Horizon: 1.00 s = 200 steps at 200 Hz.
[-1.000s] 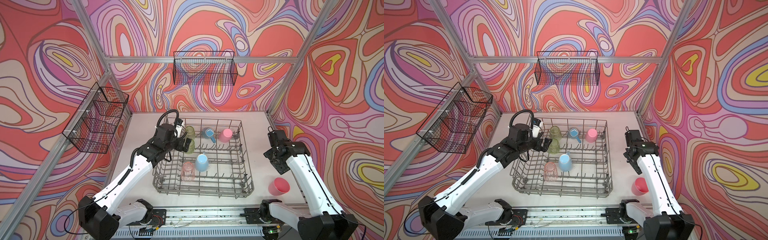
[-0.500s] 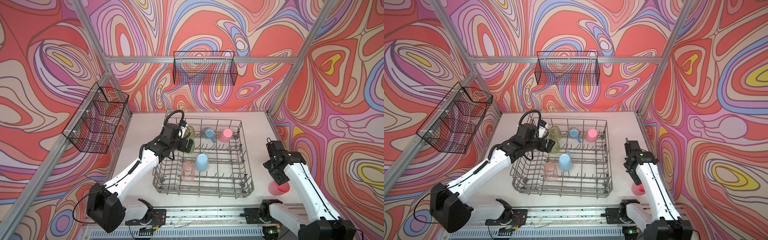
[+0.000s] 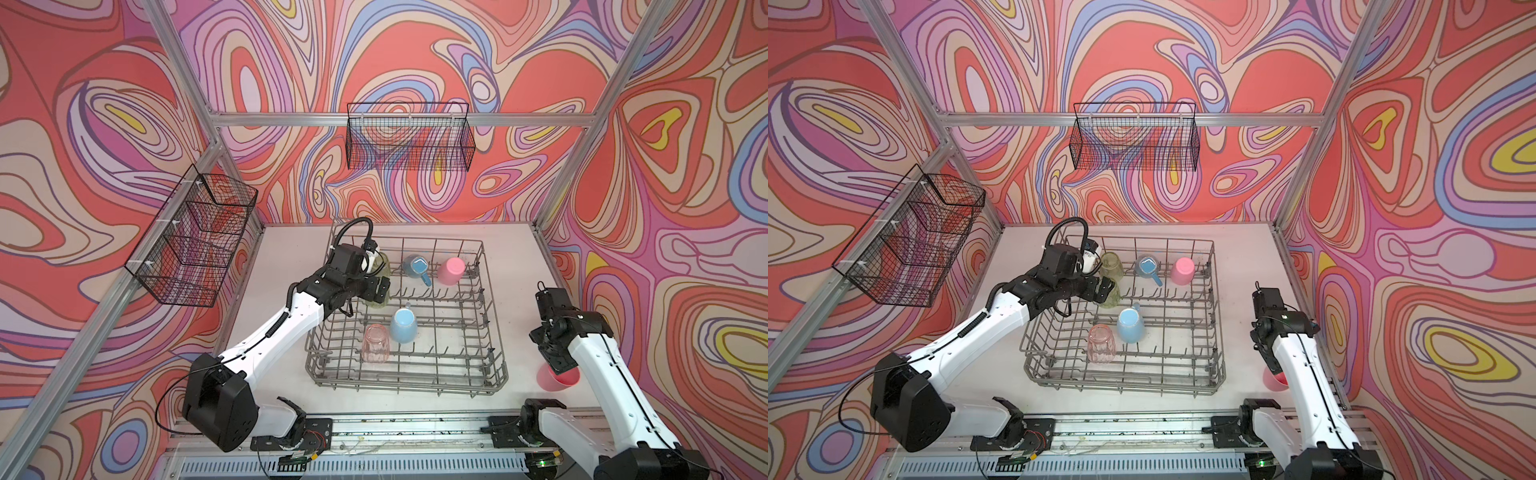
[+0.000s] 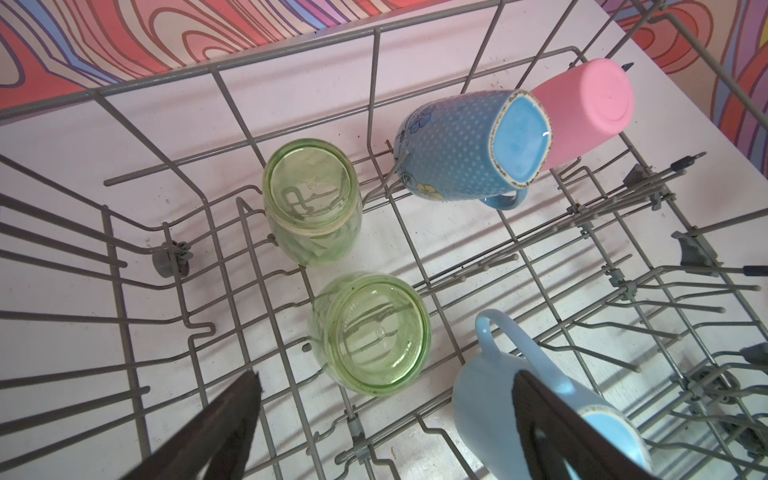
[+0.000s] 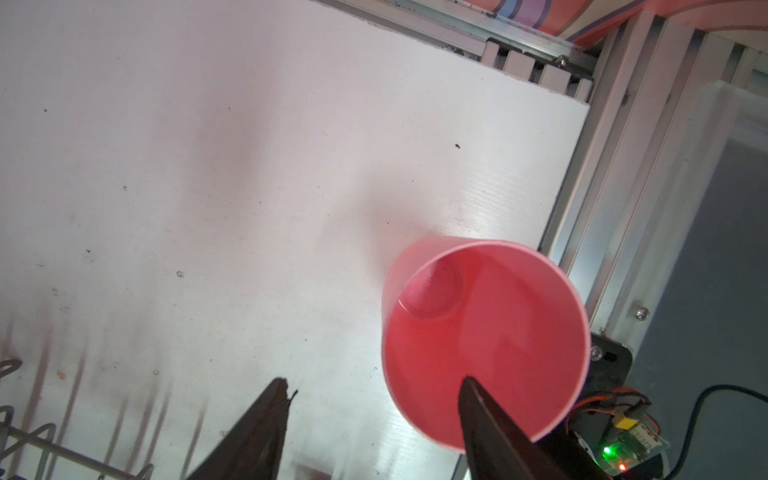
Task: Load the cups into the dish rack
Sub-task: 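Move the right gripper over the pink cup on the table, then lower the right gripper and grasp the pink cup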
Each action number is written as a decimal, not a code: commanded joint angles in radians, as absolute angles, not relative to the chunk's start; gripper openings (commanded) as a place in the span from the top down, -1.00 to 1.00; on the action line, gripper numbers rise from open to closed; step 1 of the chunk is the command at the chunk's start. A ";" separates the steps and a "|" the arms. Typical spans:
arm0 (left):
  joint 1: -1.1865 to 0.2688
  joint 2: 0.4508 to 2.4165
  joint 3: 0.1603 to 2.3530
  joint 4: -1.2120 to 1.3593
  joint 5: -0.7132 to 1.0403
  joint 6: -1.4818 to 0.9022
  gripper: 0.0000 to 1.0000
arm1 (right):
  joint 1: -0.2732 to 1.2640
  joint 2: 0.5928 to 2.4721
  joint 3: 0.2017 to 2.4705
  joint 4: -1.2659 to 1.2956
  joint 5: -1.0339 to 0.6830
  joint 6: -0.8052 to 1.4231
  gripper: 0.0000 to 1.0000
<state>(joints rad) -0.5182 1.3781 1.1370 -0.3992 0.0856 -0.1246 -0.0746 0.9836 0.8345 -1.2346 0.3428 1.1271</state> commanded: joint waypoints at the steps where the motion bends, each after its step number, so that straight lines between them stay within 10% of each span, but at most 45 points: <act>1: -0.520 1.376 1.146 -0.398 0.093 -0.126 -0.93 | -0.104 0.986 0.818 -1.200 0.338 1.088 -0.30; 90: -0.521 1.393 1.150 -0.396 0.095 -0.126 -0.93 | -0.179 1.052 0.735 -1.074 0.262 1.023 -0.01; 200: -0.521 1.376 1.131 -0.377 0.098 -0.126 -0.93 | -0.180 1.056 0.780 -1.084 0.315 0.975 0.81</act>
<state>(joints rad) -0.5182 1.3846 1.1370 -0.3962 0.0864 -0.1246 -0.1757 1.0569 0.7406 -1.0706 0.2733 0.9985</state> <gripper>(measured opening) 0.964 0.112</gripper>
